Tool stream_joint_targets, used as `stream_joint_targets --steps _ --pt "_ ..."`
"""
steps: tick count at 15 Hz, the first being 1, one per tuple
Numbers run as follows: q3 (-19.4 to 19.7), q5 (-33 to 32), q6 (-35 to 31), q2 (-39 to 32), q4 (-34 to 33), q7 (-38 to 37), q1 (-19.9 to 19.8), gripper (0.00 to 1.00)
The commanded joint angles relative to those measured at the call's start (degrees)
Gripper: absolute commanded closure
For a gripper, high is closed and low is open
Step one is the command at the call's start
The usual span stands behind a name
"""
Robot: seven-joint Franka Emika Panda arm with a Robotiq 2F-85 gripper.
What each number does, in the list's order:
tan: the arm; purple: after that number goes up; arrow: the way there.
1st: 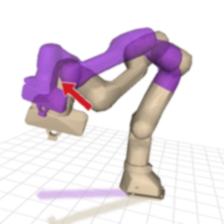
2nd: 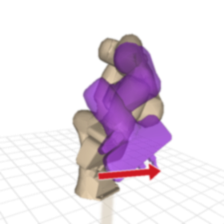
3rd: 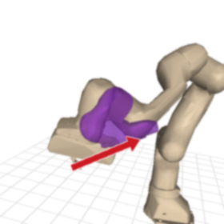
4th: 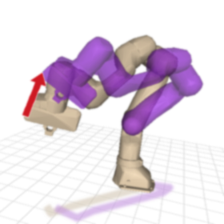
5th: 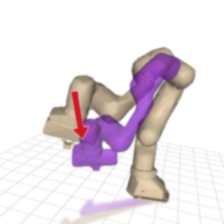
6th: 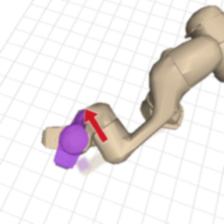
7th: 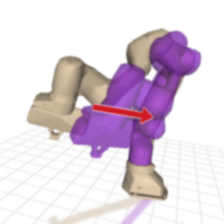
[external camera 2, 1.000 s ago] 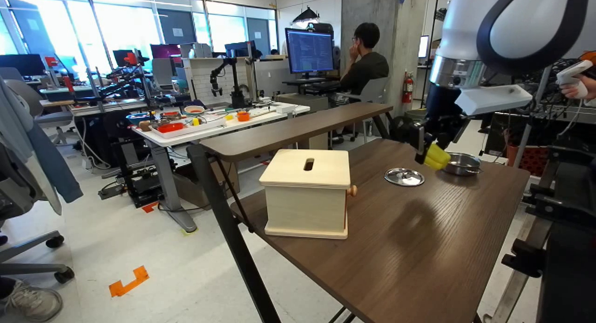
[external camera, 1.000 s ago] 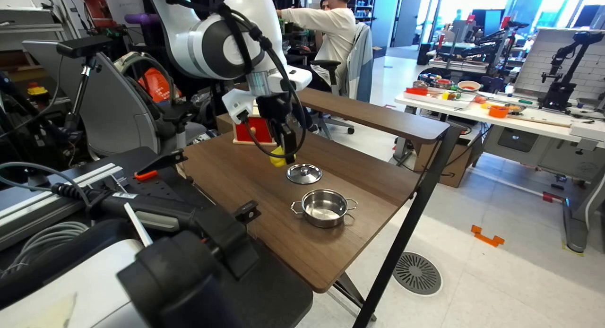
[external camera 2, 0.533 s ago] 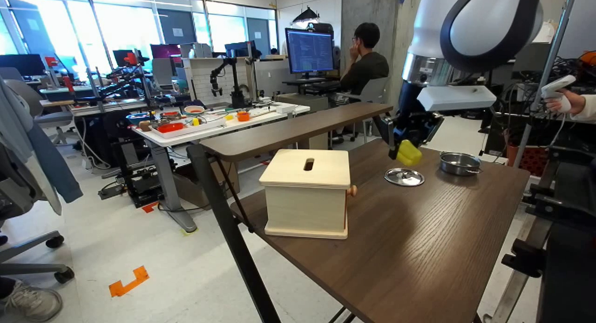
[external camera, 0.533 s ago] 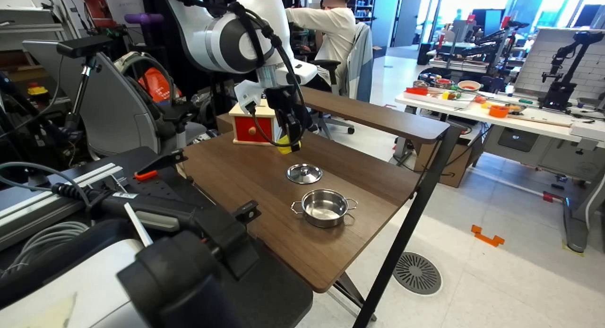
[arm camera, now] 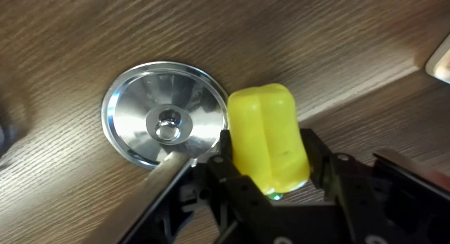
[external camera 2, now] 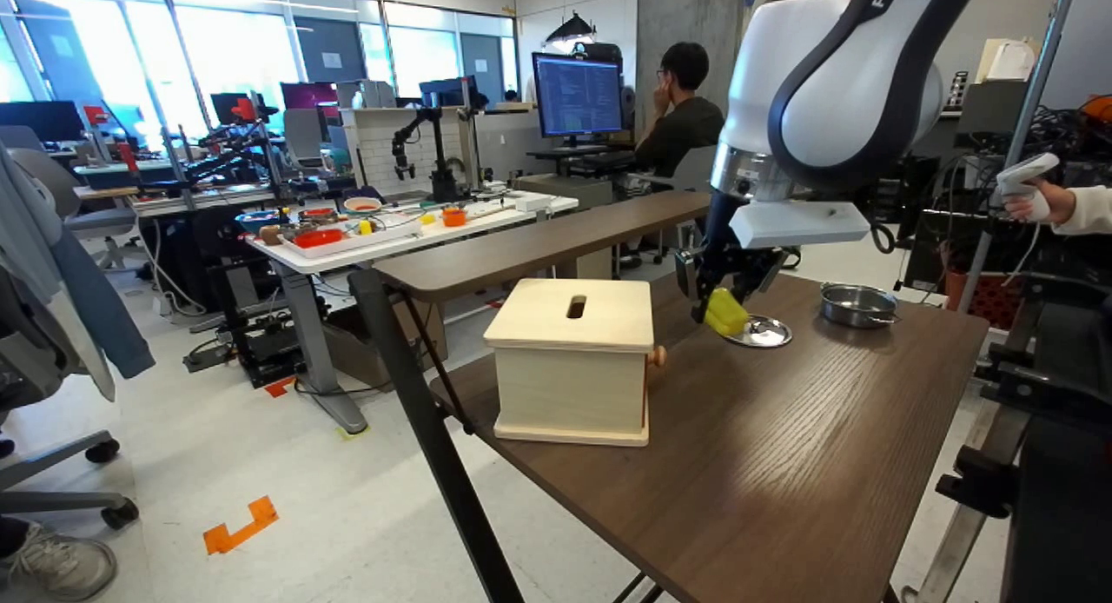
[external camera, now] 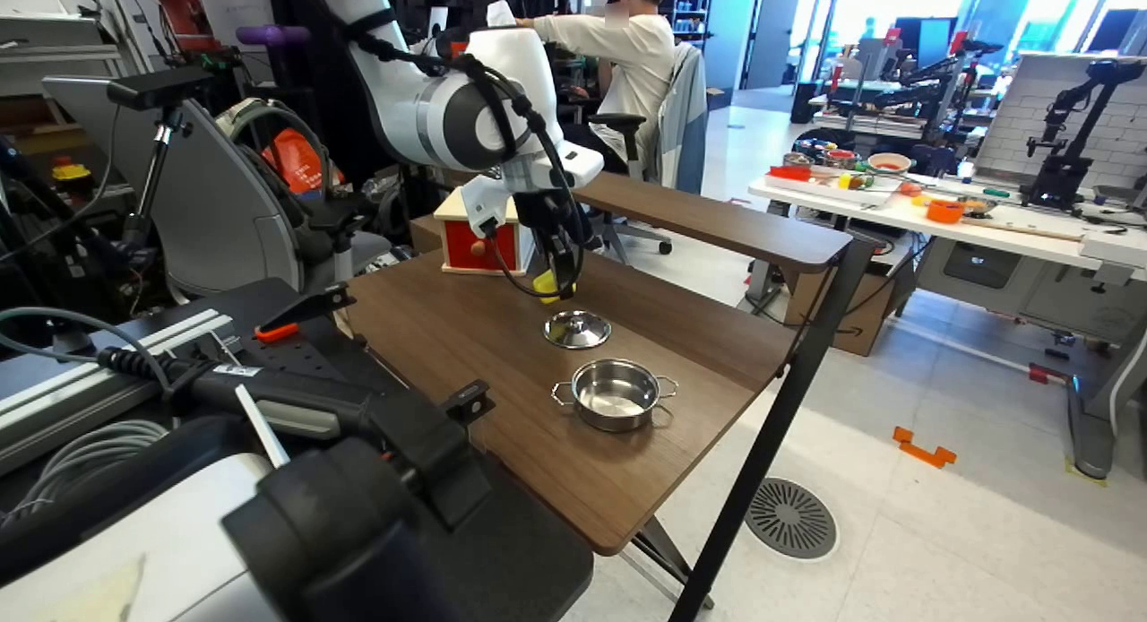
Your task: Move the yellow bell pepper
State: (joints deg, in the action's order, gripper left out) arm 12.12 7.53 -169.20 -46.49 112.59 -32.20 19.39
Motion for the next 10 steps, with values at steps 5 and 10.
stream_joint_targets --steps 5,10 --pt "0.58 1.35 0.86 -4.88 -5.52 -0.84 0.46 0.09" --pt "0.37 1.82 -0.81 -1.87 -2.54 0.09 0.26 0.00"
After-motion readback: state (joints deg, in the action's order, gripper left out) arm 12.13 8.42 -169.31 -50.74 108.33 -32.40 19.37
